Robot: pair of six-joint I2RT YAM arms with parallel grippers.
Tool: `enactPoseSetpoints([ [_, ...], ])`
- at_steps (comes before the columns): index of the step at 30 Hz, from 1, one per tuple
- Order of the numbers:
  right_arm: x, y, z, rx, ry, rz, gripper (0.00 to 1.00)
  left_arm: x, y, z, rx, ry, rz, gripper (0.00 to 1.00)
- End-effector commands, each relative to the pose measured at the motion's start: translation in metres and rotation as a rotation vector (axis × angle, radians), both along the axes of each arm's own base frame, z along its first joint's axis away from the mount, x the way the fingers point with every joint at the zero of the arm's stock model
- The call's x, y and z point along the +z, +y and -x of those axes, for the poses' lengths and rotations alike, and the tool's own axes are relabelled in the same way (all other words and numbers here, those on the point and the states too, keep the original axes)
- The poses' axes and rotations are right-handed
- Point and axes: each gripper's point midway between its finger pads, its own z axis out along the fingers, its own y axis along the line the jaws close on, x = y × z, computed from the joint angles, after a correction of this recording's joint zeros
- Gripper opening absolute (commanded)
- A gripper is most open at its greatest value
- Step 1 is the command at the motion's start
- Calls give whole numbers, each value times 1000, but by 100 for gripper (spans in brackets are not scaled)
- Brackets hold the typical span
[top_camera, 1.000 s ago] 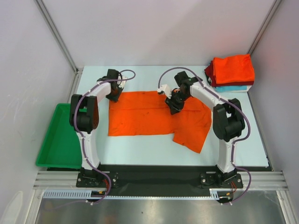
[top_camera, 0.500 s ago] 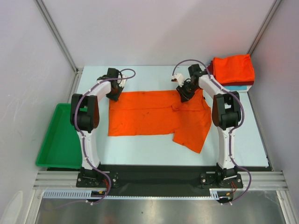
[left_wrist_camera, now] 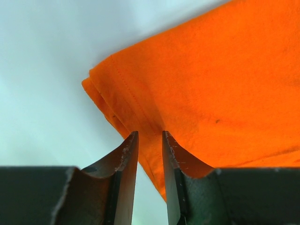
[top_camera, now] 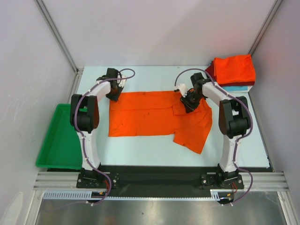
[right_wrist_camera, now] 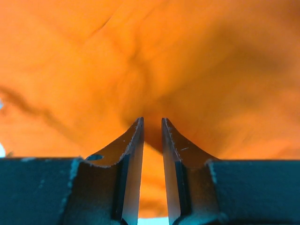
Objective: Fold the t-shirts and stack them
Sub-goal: Fold the tshirt
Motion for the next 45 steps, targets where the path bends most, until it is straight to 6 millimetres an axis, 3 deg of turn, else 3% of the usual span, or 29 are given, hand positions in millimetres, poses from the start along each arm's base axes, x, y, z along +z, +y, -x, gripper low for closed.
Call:
enactPoseSetpoints([
  [1, 37, 5, 24, 46, -64, 9, 27, 13, -1, -13, 24, -54, 45, 32],
  [4, 43, 5, 38, 58, -83, 28, 27, 12, -2, -14, 21, -53, 54, 32],
  [8, 37, -3, 31, 44, -98, 58, 27, 10, -3, -16, 19, -46, 57, 32],
  [11, 36, -9, 12, 9, -113, 65, 27, 14, -5, -19, 19, -44, 64, 32],
  [15, 42, -28, -36, -120, -168, 34, 28, 10, -6, -21, 6, -15, 68, 33],
  [20, 44, -49, -96, -239, -254, 29, 29, 5, -9, -27, -3, 55, 99, 44],
  [21, 46, -53, -104, -258, -265, 27, 29, -5, -6, -28, 3, 78, 99, 44],
  [26, 41, -68, -134, -304, -301, 30, 29, -10, 8, -41, 45, 79, 52, 43],
  [31, 15, -87, -145, -349, -287, 76, 28, -18, 15, -43, 59, 85, 21, 43],
  [37, -11, -92, -140, -362, -236, 93, 28, -21, 21, -46, 59, 81, -11, 43],
  [45, -20, -96, -156, -385, -263, 111, 28, -25, 33, -72, 77, 23, -71, 44],
])
